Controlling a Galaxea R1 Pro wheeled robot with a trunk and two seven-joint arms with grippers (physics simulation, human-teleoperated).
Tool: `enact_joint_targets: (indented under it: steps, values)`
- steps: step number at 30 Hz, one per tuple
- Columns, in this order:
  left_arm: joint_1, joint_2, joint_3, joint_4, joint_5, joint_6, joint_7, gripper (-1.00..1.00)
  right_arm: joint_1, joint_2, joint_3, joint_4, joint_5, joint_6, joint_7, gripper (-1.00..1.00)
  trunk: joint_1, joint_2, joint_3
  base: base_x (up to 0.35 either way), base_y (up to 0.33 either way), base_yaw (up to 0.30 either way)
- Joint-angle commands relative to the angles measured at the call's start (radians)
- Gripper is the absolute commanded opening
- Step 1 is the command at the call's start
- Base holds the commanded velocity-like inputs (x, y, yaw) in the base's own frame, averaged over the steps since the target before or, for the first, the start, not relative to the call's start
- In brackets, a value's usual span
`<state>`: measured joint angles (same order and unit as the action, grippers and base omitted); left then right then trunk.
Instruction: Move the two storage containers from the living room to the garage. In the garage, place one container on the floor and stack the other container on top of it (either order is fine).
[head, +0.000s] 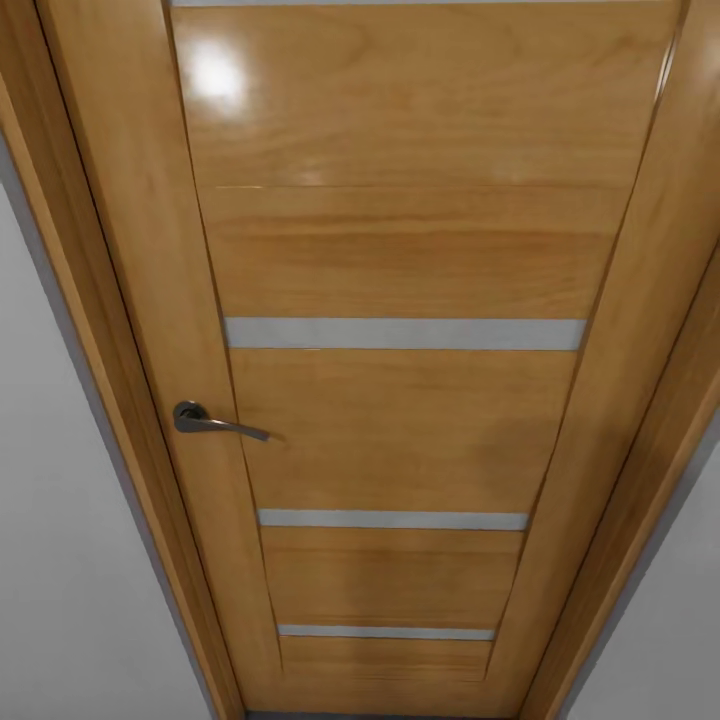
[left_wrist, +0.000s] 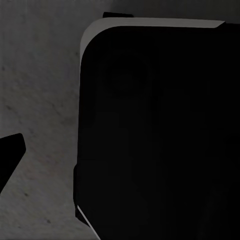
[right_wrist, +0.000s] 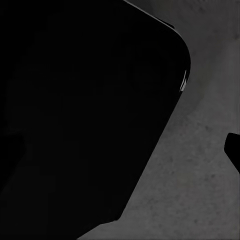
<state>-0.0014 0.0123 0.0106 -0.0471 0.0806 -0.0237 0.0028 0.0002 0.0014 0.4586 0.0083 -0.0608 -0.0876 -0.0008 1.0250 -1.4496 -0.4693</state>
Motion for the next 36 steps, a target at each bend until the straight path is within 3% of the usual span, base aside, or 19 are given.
enact_joint_targets:
  steps: [1,17,20,22,26,29,36]
  values:
    - [0.0,0.0,0.0,0.0,0.008,-0.002,0.0,1.0,0.0,0.0,0.006,0.001,-0.006,-0.004,0.0,1.0,0.0,0.0,-0.001,0.0,0.0,0.0]
    - [0.0,0.0,-0.001,0.0,0.008,-0.002,0.0,1.0,0.0,-0.004,0.008,0.001,-0.01,-0.006,-0.001,1.0,0.0,0.0,-0.001,0.0,0.0,0.0]
    - [0.0,0.001,-0.005,0.0,0.002,-0.002,-0.001,1.0,-0.001,-0.01,0.026,-0.028,-0.003,-0.041,-0.002,1.0,0.0,0.0,-0.001,0.0,0.0,0.0]
    - [0.0,0.001,-0.006,0.0,0.002,-0.002,-0.001,1.0,-0.001,-0.012,0.03,-0.081,-0.002,-0.051,-0.001,1.0,0.0,0.0,-0.001,0.0,0.0,0.0]
    - [0.0,0.001,-0.006,0.0,0.001,-0.002,-0.001,1.0,-0.005,-0.017,0.035,-0.332,0.005,-0.046,-0.015,1.0,0.0,0.0,-0.001,0.0,0.0,0.0]
    - [0.0,0.001,-0.006,0.0,0.001,-0.002,-0.001,1.0,-0.006,-0.024,0.034,-0.577,0.023,0.023,-0.024,1.0,0.0,0.0,-0.001,0.0,0.0,0.0]
    - [0.0,0.001,-0.006,0.0,0.001,-0.002,-0.001,1.0,-0.006,-0.077,0.027,-0.866,0.026,0.187,-0.029,1.0,0.0,0.0,-0.001,0.0,0.0,0.0]
